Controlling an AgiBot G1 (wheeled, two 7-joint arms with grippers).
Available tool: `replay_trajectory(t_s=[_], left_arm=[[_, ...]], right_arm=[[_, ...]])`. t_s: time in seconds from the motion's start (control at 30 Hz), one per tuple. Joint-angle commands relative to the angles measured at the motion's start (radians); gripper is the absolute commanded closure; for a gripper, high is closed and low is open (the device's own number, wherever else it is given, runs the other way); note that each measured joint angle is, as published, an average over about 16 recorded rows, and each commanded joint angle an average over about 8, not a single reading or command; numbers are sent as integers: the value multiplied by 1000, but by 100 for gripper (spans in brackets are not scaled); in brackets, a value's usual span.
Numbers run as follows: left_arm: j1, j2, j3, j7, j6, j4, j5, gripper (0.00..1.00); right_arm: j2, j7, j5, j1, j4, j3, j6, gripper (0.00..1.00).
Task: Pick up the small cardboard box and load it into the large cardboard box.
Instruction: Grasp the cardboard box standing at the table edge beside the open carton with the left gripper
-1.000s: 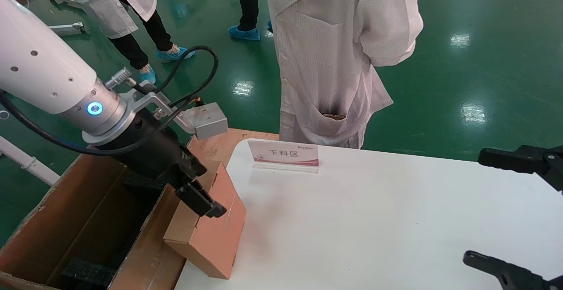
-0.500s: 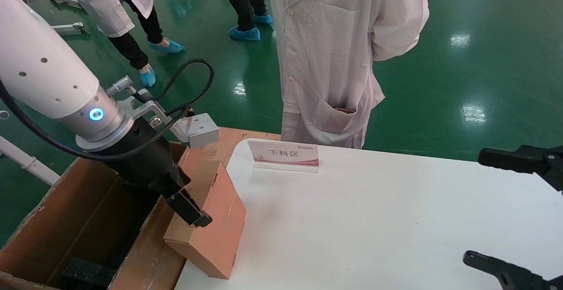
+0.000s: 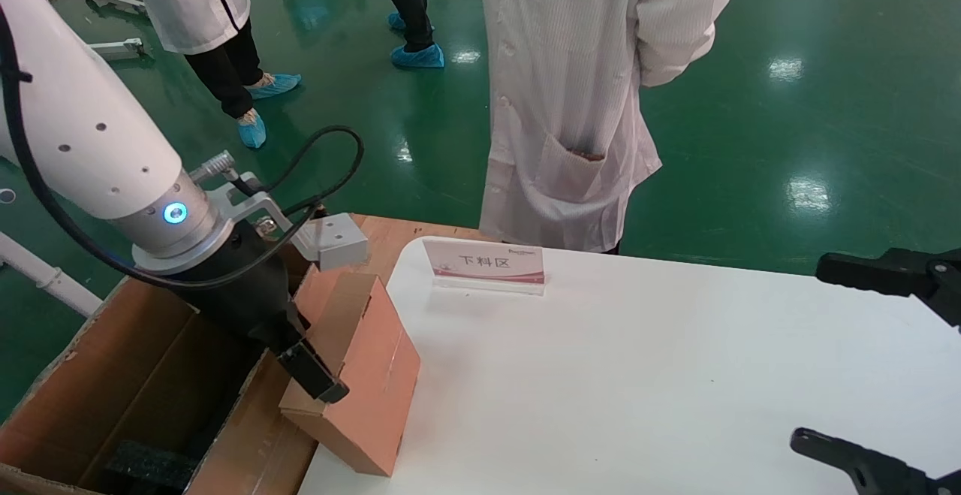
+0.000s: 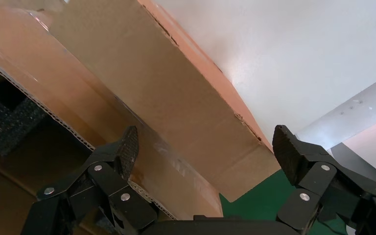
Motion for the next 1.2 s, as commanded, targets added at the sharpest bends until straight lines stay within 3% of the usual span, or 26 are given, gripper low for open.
replay_trajectory(t_s=[0.03,0.73,0.77,0.83,1.0,1.03,1.1,1.2], left_arm=[[1,3,11,-5,-3,0,-2,0],[35,-5,53,-41,-68,0,22,0],[36,-6,54,-43,-70,0,23,0],[37,-8,55,-45,-73,1,23,1],[39,-10,55,-46,-77,1,23,64],[39,-10,55,-46,-77,1,23,76],[39,-10,55,-46,-76,1,23,100],[38,-9,54,-45,-75,1,23,100]], right_arm=[[0,0,0,0,0,0,0,0],[1,-1,1,0,0,-1,1,0],[1,-1,1,0,0,-1,1,6],[1,-1,1,0,0,-2,1,31],[1,-1,1,0,0,-2,1,94],[1,-1,1,0,0,-2,1,100],[1,-1,1,0,0,-2,1,100],[1,-1,1,0,0,-2,1,100]])
